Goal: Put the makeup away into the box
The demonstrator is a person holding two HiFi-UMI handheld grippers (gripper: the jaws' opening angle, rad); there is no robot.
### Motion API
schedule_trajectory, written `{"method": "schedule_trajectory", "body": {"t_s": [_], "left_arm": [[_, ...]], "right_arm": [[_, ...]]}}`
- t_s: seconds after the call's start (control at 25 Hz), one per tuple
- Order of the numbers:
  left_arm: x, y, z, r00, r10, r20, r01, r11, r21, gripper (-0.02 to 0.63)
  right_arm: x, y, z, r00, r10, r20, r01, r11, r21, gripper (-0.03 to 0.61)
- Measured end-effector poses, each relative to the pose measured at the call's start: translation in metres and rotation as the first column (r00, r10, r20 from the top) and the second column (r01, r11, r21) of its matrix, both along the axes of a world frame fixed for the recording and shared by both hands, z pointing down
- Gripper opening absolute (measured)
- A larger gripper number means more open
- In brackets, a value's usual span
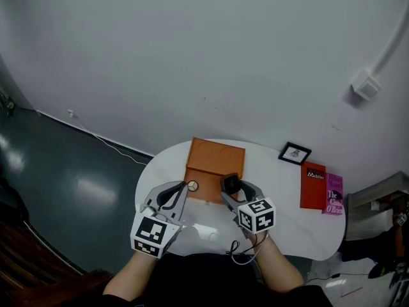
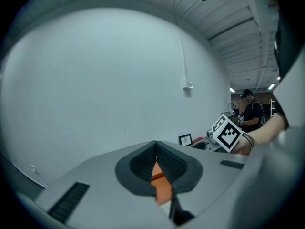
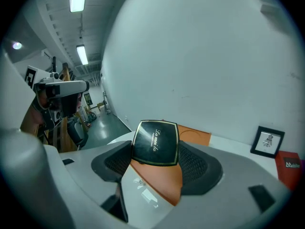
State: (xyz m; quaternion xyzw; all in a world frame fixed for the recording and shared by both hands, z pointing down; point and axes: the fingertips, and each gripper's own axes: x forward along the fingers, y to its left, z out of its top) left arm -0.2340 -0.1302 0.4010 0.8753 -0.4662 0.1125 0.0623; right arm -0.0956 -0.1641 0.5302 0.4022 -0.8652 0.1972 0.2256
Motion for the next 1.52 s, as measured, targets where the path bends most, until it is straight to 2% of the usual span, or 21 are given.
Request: {"method": "schedule_trajectory", "body": {"t_s": [0.2, 0.48, 0.88, 1.4, 1.52], "left_arm": [[-0.021, -0.003, 0.014, 0.999, -0.017, -0.052, 0.015, 0.999, -0.038, 0.005], [-0.023, -0.004, 0.032, 0.998, -0.02, -0.063, 0.014, 0.995, -0.094, 0.005], [-0.019, -0.006, 0.058, 0.995, -0.052, -0.084, 0.037, 0.985, -0.171, 0.005], [-0.025, -0.007, 0.076, 0.986, -0.145, -0.084, 0.122, 0.965, -0.231, 0.005], [-0.022, -0.01, 0.081, 0.985, -0.151, -0.083, 0.127, 0.961, -0.244, 0.005]], "right_arm": [[-0.034, 0.002, 0.019, 0.996, -0.078, -0.051, 0.075, 0.996, -0.05, 0.275], [-0.048, 0.0, 0.061, 0.985, -0.14, -0.096, 0.127, 0.984, -0.128, 0.275], [-0.044, -0.002, 0.101, 0.968, -0.208, -0.139, 0.176, 0.961, -0.214, 0.275], [-0.049, -0.021, 0.142, 0.931, -0.315, -0.183, 0.243, 0.911, -0.333, 0.275], [-0.05, -0.024, 0.151, 0.911, -0.35, -0.221, 0.262, 0.901, -0.346, 0.275]]}}
